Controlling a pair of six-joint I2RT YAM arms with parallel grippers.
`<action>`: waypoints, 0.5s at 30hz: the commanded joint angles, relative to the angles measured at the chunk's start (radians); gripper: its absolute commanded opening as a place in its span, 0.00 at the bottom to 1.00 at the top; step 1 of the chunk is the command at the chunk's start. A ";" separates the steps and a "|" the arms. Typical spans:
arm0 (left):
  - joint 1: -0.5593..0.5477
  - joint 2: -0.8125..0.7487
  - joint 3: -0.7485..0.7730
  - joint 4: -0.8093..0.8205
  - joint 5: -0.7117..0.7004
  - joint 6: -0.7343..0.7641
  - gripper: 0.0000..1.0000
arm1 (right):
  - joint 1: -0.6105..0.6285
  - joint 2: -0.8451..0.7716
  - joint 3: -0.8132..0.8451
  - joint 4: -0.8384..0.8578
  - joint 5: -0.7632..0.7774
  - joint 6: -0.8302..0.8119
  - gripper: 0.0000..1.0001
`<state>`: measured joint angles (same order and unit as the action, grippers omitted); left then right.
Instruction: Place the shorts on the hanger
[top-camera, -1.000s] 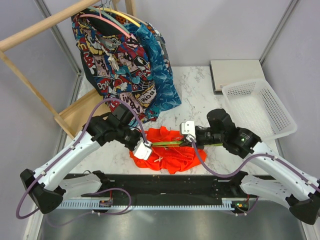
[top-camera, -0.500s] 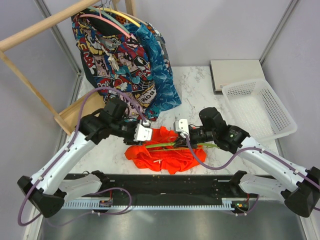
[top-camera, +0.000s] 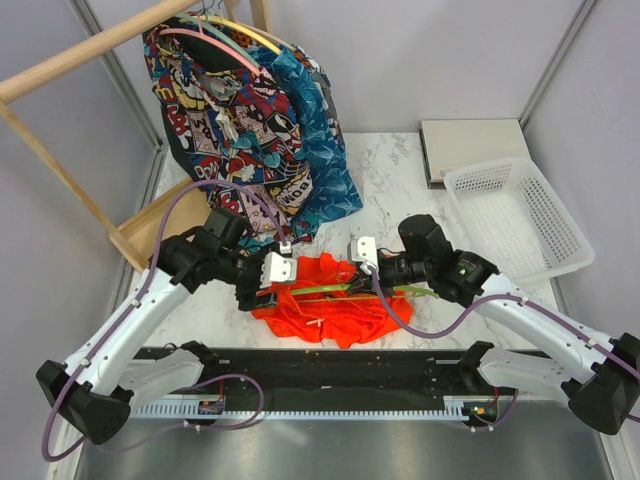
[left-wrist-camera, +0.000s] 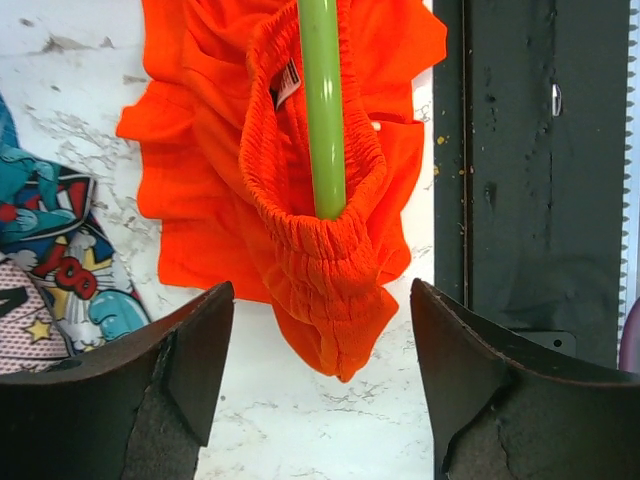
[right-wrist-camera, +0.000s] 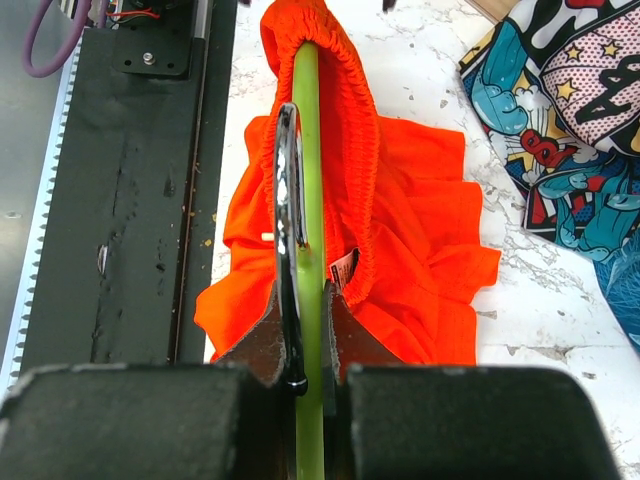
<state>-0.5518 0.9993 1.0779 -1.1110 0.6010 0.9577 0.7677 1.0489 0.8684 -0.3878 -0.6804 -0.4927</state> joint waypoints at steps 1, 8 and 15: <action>-0.005 0.016 -0.045 0.114 -0.001 -0.073 0.78 | -0.004 -0.004 0.053 0.096 -0.057 0.019 0.00; -0.062 0.087 -0.069 0.206 0.005 -0.135 0.61 | -0.002 0.002 0.070 0.124 -0.050 0.029 0.00; -0.069 0.090 -0.082 0.244 -0.013 -0.220 0.02 | -0.002 0.005 0.089 0.156 0.005 0.115 0.13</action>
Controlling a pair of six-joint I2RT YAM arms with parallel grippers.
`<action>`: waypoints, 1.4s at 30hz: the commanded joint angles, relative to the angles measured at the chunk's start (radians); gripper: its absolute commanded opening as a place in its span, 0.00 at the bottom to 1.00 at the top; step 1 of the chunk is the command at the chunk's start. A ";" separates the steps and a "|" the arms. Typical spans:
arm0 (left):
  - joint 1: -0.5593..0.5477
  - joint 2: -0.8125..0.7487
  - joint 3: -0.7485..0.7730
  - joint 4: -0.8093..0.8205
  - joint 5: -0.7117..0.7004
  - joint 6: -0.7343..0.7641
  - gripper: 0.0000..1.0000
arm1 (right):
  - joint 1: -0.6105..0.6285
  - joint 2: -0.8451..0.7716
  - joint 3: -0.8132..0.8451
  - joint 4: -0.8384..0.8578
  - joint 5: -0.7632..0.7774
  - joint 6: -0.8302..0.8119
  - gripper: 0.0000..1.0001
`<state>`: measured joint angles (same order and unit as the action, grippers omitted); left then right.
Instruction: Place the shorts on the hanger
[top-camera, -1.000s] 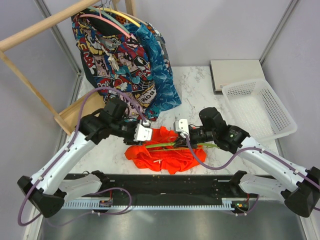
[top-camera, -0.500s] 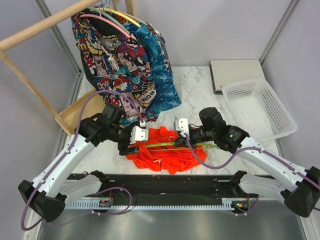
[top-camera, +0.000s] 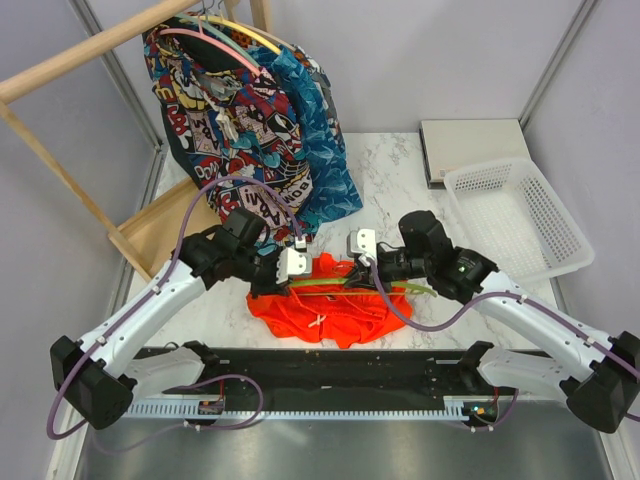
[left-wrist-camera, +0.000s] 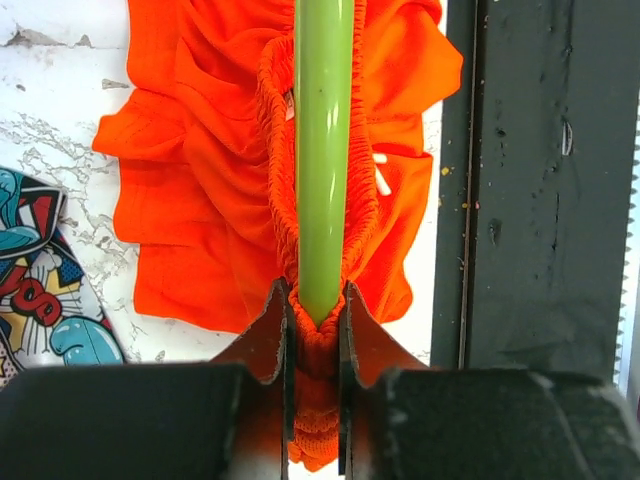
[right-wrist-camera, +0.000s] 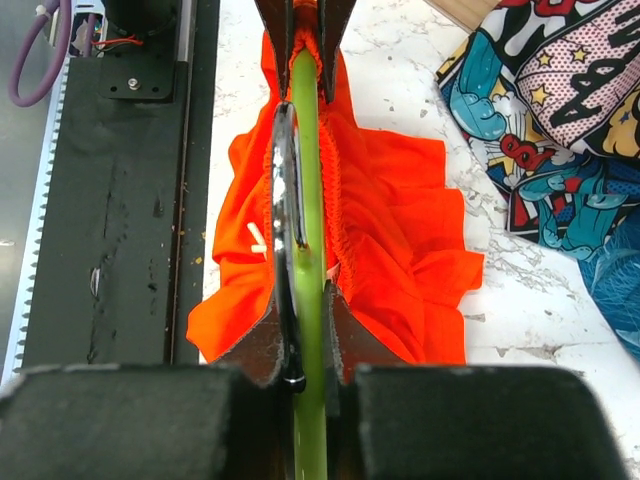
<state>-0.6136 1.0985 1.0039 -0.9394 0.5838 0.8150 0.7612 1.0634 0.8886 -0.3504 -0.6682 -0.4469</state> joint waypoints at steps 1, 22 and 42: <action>0.014 -0.015 -0.010 0.076 0.010 -0.082 0.02 | 0.004 -0.010 0.085 0.107 0.008 0.095 0.34; 0.143 0.149 0.061 0.269 -0.021 -0.611 0.02 | -0.060 0.072 0.144 -0.428 0.413 -0.075 0.67; 0.176 0.144 0.004 0.306 0.016 -0.732 0.02 | 0.128 0.184 -0.165 0.163 0.878 0.123 0.73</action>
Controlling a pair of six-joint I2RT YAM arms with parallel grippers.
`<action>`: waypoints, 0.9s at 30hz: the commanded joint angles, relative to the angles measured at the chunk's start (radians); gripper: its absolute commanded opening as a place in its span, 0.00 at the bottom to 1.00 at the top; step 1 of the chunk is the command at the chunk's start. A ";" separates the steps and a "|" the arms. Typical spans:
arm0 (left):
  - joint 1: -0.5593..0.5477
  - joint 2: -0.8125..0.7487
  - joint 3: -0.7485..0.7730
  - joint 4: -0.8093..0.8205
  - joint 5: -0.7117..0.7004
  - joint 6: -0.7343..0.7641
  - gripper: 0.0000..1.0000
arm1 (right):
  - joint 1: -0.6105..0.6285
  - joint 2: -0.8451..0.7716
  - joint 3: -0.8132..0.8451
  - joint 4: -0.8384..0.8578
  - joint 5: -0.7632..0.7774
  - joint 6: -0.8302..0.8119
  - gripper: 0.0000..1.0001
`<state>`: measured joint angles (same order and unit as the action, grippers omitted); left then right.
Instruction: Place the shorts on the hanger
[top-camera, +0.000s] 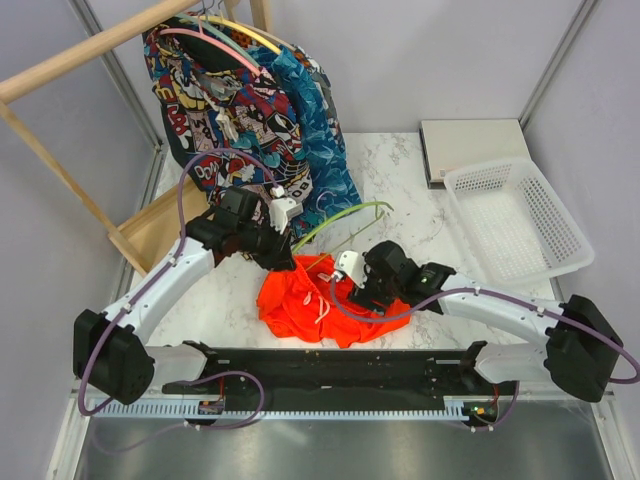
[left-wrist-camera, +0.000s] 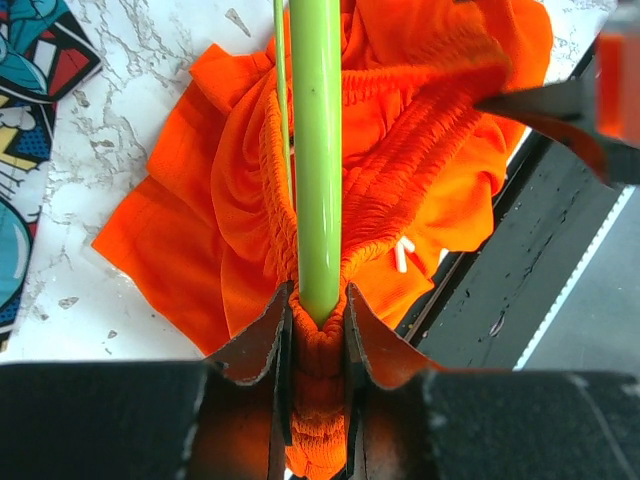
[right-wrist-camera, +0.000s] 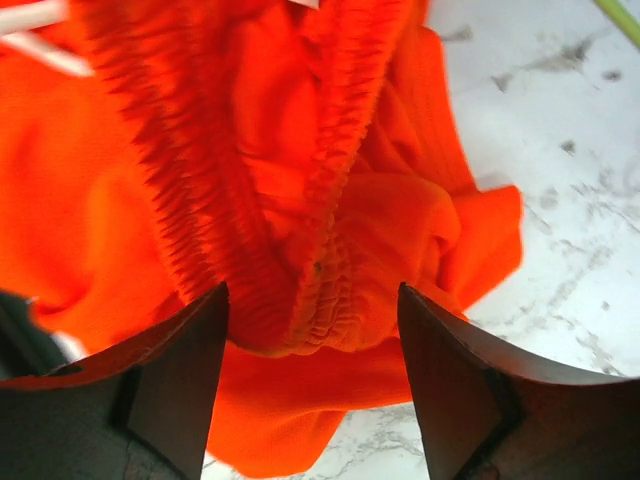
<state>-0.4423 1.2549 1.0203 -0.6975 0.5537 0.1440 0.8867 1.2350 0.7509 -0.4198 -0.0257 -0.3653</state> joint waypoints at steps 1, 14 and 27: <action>0.005 -0.014 -0.015 0.064 0.046 -0.066 0.02 | 0.004 0.021 -0.030 0.248 0.260 0.045 0.71; 0.022 -0.043 -0.051 0.070 0.066 -0.086 0.02 | -0.005 0.046 -0.104 0.291 0.265 0.092 0.64; 0.167 -0.092 -0.023 -0.031 0.155 0.026 0.02 | -0.182 -0.001 -0.068 0.191 0.290 0.028 0.15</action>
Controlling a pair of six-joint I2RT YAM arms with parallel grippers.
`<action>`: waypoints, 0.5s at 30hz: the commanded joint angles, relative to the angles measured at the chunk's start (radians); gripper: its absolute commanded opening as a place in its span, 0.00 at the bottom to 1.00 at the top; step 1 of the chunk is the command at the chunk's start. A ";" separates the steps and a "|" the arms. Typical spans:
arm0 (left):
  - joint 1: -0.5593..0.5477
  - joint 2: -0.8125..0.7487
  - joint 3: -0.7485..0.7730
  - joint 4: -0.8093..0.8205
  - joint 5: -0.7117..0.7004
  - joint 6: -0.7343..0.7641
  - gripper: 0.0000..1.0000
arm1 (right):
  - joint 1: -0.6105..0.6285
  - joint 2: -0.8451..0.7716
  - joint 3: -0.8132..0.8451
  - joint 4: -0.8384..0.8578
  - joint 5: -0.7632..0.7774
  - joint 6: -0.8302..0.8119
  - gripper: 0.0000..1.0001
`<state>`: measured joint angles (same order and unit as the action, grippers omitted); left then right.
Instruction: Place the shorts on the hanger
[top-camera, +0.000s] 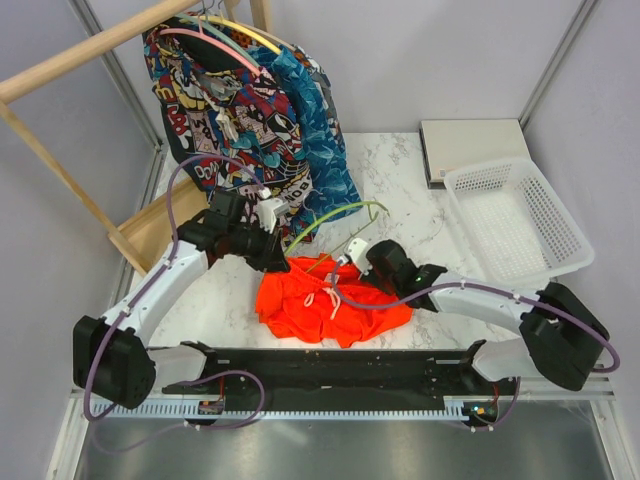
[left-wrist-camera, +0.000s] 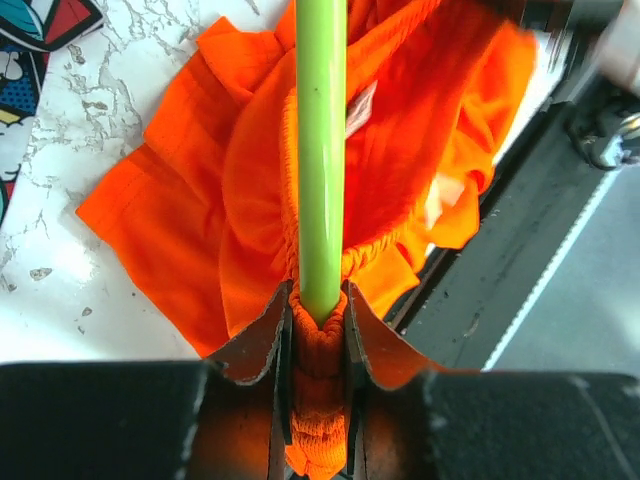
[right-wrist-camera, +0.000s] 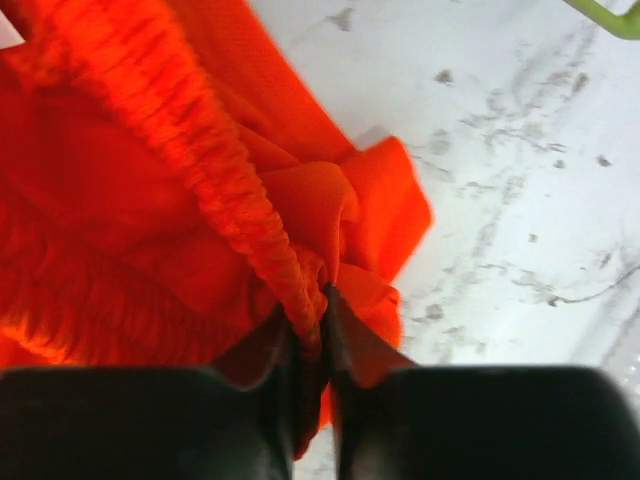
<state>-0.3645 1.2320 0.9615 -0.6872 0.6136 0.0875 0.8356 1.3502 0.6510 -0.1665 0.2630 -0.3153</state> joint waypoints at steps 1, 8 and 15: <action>0.108 -0.072 0.048 -0.064 0.116 0.142 0.02 | -0.168 -0.134 0.033 -0.085 -0.022 -0.036 0.02; 0.237 -0.144 0.054 -0.130 0.257 0.238 0.02 | -0.391 -0.218 0.035 -0.131 -0.117 -0.085 0.00; 0.292 -0.221 0.048 -0.210 0.313 0.426 0.02 | -0.694 -0.137 0.102 -0.174 -0.316 -0.054 0.00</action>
<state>-0.1238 1.0786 0.9737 -0.7803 0.9325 0.3241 0.3302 1.1603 0.7006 -0.2115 -0.1078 -0.3443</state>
